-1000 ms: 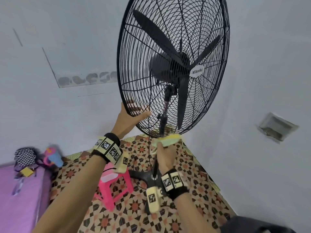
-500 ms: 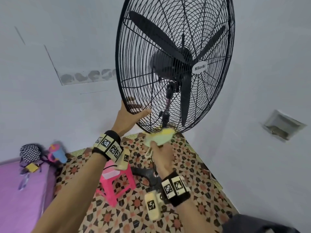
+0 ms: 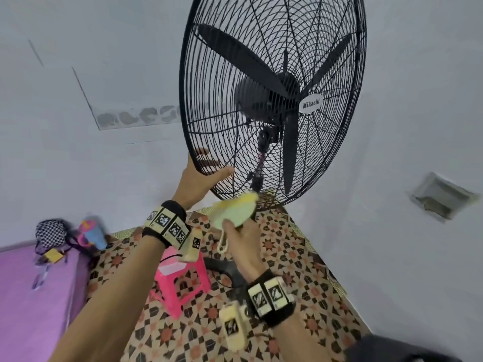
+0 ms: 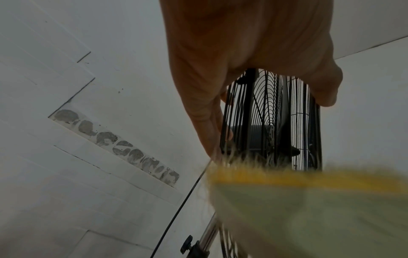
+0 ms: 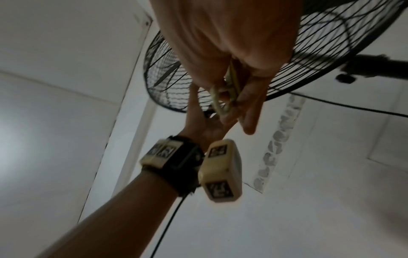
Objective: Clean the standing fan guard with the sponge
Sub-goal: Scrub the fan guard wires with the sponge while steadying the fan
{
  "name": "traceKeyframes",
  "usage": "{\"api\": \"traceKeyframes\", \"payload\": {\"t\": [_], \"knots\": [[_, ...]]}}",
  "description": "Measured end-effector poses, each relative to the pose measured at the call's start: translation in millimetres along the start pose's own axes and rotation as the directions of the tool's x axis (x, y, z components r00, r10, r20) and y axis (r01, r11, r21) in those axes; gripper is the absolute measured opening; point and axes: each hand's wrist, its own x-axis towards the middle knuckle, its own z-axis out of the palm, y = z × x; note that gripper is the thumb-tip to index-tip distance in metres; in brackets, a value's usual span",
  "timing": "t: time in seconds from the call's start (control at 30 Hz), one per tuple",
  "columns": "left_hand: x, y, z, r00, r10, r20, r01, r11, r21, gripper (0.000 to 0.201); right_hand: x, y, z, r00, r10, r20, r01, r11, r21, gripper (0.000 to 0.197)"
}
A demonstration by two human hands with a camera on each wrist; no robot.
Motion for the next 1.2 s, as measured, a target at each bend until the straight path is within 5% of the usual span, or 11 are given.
{"api": "traceKeyframes", "payload": {"t": [0.07,0.23,0.3,0.47,0.53,0.67,0.77,0.87,1.0,1.13,1.2], "knots": [[4,-4,-1,1.0,-0.02,0.002,0.02,1.0,0.016,0.095,-9,7,-3,0.999,-0.008,0.031,0.008,1.0,0.009,0.005],[-1,-7,0,0.999,-0.037,0.002,0.037,0.999,-0.005,0.095,19,21,-46,0.938,0.122,-0.324,-0.148,0.987,-0.059,0.014],[-2,-7,2,0.999,-0.043,-0.004,0.043,0.999,-0.005,0.095,26,16,-44,0.956,0.111,-0.273,-0.136,0.988,-0.075,0.017],[-2,0,0,0.998,-0.055,-0.017,0.055,0.998,-0.029,0.098,1,-3,-18,0.994,-0.042,0.102,0.042,0.999,-0.003,0.016],[-5,2,-2,0.999,-0.048,-0.002,0.047,0.998,-0.031,0.095,-3,3,-27,0.992,-0.085,0.088,0.088,0.996,-0.032,0.006],[-11,-5,3,0.998,-0.058,-0.034,0.056,0.996,-0.064,0.091,-1,16,-55,0.976,-0.216,-0.025,0.203,0.946,-0.254,0.034],[-17,-2,16,0.993,-0.076,-0.085,0.059,0.981,-0.187,0.085,5,9,-60,0.952,-0.307,0.015,0.301,0.92,-0.251,0.034],[-24,4,26,0.988,-0.098,-0.123,0.058,0.953,-0.298,0.076,22,23,-72,0.957,-0.287,-0.031,0.265,0.915,-0.303,0.029],[-29,7,27,0.985,-0.13,-0.111,0.077,0.917,-0.392,0.085,53,73,-108,0.945,-0.257,-0.201,0.14,0.876,-0.461,0.052],[-30,8,31,0.98,-0.141,-0.139,0.075,0.913,-0.401,0.062,28,28,-82,0.975,-0.218,-0.045,0.191,0.922,-0.338,0.019],[-30,10,33,0.976,-0.136,-0.172,0.058,0.917,-0.394,0.061,18,11,-67,0.949,-0.307,0.068,0.313,0.906,-0.285,0.011]]}}
